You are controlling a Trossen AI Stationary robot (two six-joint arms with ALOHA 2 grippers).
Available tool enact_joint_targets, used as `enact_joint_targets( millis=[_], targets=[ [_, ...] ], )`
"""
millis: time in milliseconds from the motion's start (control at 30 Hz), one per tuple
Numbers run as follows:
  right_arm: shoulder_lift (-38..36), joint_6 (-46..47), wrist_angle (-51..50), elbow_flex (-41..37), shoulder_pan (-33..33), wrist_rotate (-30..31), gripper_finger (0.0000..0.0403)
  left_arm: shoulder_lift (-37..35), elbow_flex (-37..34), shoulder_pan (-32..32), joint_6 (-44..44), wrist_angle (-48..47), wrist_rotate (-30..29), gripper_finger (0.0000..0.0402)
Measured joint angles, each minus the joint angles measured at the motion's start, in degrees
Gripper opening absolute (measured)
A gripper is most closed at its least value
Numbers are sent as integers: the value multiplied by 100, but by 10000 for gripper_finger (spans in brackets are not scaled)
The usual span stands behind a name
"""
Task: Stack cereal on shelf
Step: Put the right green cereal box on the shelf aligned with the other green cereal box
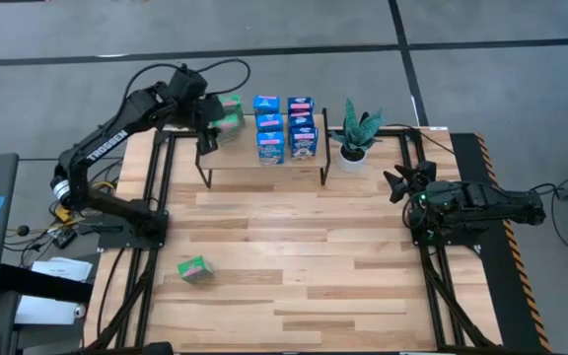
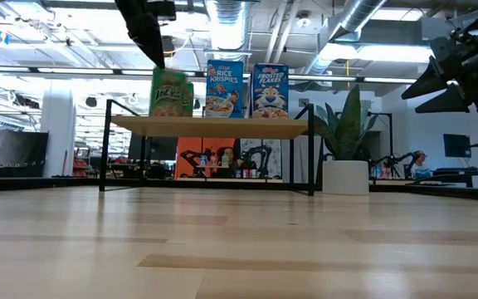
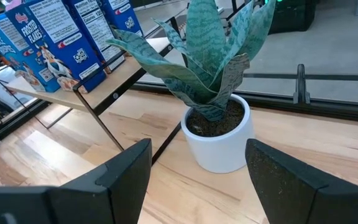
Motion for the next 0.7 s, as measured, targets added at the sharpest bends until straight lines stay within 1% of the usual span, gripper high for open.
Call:
enact_joint_targets(
  millis=[100, 200, 300, 400, 433, 700],
  targets=[
    [1, -1, 2, 0, 0, -1, 286, 150, 3, 0, 50, -21, -53, 214],
    [0, 0, 2, -2, 0, -2, 286, 314, 9, -1, 72, 44, -132, 223],
    [0, -1, 2, 0, -1, -2, 286, 388, 9, -20, 73, 40, -381, 224],
    [0, 0, 3, -1, -1, -2, 286, 369, 9, -96, 105, 47, -820, 224],
    [0, 0, 4, -1, -1, -2, 286, 349, 5, -113, 132, 66, -878, 224],
    [0, 0, 3, -1, 0, -2, 286, 233, -2, -256, 192, 422, -978, 224]
  ],
)
